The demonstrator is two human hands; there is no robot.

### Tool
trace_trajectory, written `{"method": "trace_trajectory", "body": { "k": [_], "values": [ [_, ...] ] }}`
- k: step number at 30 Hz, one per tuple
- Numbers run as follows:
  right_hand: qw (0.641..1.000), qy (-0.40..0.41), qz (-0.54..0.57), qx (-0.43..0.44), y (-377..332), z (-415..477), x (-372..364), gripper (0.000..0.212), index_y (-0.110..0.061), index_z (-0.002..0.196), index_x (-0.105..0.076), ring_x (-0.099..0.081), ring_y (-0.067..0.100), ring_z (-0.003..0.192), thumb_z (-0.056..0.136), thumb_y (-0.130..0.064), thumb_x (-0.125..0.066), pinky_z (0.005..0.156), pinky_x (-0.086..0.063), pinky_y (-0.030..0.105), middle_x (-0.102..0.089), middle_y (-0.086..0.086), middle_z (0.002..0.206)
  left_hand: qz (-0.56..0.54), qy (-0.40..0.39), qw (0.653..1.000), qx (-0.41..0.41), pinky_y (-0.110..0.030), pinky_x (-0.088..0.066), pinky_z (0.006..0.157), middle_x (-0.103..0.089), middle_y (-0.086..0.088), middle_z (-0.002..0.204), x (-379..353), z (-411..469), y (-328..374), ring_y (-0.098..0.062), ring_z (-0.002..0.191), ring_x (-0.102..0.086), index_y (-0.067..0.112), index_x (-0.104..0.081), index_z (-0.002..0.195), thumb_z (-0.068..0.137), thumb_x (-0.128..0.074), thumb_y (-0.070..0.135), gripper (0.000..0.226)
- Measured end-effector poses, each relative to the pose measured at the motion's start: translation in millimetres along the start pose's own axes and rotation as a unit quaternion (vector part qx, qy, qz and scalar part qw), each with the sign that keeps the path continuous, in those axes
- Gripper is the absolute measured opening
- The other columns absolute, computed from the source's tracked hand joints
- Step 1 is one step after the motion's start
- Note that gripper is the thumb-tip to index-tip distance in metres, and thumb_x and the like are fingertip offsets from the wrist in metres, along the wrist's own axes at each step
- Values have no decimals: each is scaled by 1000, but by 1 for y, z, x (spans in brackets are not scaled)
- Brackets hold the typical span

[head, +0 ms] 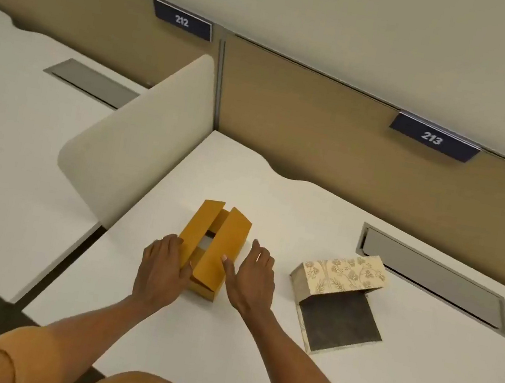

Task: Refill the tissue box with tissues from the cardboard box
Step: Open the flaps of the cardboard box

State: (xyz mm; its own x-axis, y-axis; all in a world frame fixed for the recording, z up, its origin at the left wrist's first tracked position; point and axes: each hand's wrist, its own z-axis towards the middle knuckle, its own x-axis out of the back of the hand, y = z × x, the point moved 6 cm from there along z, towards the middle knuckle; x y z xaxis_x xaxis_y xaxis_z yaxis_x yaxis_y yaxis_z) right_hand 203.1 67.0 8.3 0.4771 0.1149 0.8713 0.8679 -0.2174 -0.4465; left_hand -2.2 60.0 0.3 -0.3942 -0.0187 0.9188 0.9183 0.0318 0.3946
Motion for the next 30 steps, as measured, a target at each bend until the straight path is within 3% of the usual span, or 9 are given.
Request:
{"method": "trace_trajectory", "body": {
  "k": [1, 3, 8, 14, 16, 20, 24, 27, 30],
  "values": [
    [999, 4, 30, -15, 0, 0, 2, 94, -12, 168, -23, -43, 35, 150, 101, -74, -45, 112, -50, 50, -40, 14, 166, -6, -5, 1000, -4, -50, -46, 114, -65, -14, 135, -2, -1, 4, -36, 125, -63, 7, -56, 137, 101, -67, 34, 46],
    [998, -44, 40, -16, -26, 15, -17, 96, -13, 165, -27, -48, 36, 146, 97, -76, -51, 107, -52, 52, -44, 14, 162, -53, 7, 996, 66, -47, -49, 110, -68, -10, 127, -1, -6, -20, -33, 118, -66, 10, -59, 131, 101, -67, 31, 37],
    [993, -41, 63, -89, -33, 25, -19, 110, -12, 159, -32, -56, 38, 139, 83, -86, -60, 104, -54, 54, -51, 13, 153, -60, 48, 995, 60, -46, -57, 93, -73, -10, 117, 18, -5, -10, -32, 105, -71, 8, -67, 122, 103, -63, 16, 20],
    [989, -84, 39, -111, -37, 40, -32, 112, -11, 161, -26, -58, 41, 139, 83, -80, -67, 106, -54, 55, -51, 15, 156, -126, 88, 962, 227, -46, -60, 77, -70, -12, 110, 25, -1, -39, -31, 95, -66, 10, -64, 121, 106, -55, 14, 18],
    [987, -92, 47, -120, -35, 40, -33, 104, -11, 160, -28, -61, 41, 135, 86, -73, -68, 104, -55, 54, -54, 14, 152, -112, 96, 960, 238, -44, -59, 75, -68, -13, 117, 25, 3, -46, -31, 101, -67, 9, -60, 128, 105, -57, 13, 23],
    [980, -97, 97, -145, -27, 42, -28, 84, -13, 149, -40, -66, 37, 125, 88, -61, -71, 97, -56, 50, -62, 10, 139, -38, 66, 977, 197, -48, -64, 73, -58, -18, 140, 18, 14, -59, -37, 123, -61, 8, -53, 143, 87, -79, -1, 62],
    [959, -102, 216, -154, -10, 39, -23, 53, -13, 139, -51, -69, 27, 104, 97, -39, -69, 94, -62, 47, -68, 3, 114, 64, 16, 984, 165, -50, -56, 94, -43, -21, 163, 8, 25, -61, -42, 147, -43, 9, -71, 124, 79, -76, -10, 49],
    [948, -110, 245, -169, 11, 36, -20, 39, -12, 138, -54, -67, 26, 103, 101, -24, -63, 94, -63, 47, -63, 1, 109, 114, -30, 982, 149, -51, -41, 116, -31, -21, 172, -1, 33, -53, -41, 164, -15, 10, -72, 112, 93, -62, 9, 22],
    [927, -124, 275, -224, 35, 31, -21, 42, -12, 141, -50, -64, 32, 112, 102, -18, -64, 101, -62, 55, -63, 10, 125, 101, -72, 975, 183, -50, -28, 128, -36, -19, 171, -10, 42, -43, -37, 166, -11, 7, -72, 122, 108, -41, 39, 47]
  ]
}}
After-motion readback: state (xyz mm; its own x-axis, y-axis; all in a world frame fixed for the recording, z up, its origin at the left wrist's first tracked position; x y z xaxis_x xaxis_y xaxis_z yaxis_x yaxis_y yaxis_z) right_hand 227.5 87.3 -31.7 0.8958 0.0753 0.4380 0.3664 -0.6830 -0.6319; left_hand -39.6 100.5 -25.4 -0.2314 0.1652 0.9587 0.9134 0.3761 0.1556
